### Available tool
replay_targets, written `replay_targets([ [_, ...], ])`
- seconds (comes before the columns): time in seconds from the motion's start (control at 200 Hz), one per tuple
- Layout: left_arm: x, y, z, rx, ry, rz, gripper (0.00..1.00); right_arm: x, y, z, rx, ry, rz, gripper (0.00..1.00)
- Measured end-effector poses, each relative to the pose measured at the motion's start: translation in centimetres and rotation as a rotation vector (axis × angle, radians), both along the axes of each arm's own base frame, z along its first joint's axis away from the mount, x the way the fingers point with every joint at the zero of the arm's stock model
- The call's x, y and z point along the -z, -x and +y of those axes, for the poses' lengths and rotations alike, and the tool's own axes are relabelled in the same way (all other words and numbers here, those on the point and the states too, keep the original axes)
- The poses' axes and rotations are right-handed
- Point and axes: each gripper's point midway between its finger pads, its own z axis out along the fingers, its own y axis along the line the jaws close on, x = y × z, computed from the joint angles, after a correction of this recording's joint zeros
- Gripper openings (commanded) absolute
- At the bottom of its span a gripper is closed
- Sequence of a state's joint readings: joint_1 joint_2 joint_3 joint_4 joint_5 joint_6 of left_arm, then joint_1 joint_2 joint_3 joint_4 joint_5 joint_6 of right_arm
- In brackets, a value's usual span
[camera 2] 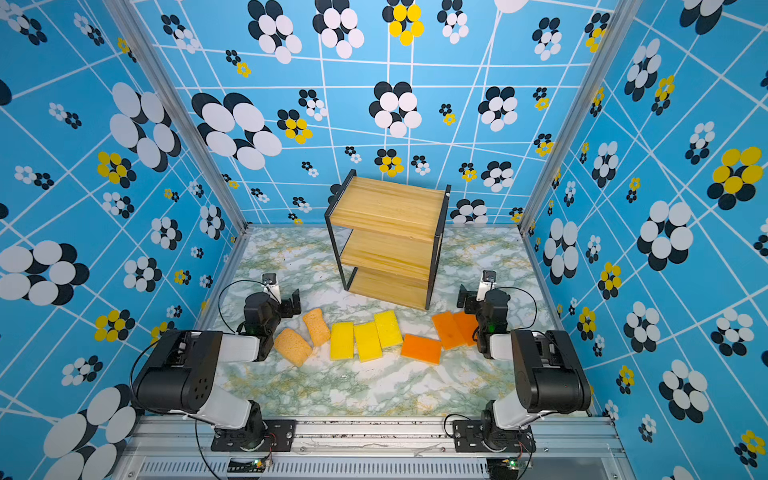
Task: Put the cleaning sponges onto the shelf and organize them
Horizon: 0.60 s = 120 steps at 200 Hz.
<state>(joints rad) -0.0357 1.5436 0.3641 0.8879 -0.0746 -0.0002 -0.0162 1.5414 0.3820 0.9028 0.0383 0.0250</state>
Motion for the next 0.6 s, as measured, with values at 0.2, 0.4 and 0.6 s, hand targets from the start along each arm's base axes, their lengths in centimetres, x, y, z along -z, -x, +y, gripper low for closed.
replay_targets([
  [0.2,0.00,0.00,0.00,0.000,0.000,0.000,0.99,0.00,0.00,0.00,0.000,0.000,0.000,0.99],
  [0.4,0.00,0.00,0.00,0.000,0.000,0.000,0.99,0.00,0.00,0.00,0.000,0.000,0.000,0.99],
  [0.6,-0.04,0.00,0.07,-0.008,-0.005,-0.001,0.99,0.00,0.00,0.02,0.000,0.000,0.000,0.99],
])
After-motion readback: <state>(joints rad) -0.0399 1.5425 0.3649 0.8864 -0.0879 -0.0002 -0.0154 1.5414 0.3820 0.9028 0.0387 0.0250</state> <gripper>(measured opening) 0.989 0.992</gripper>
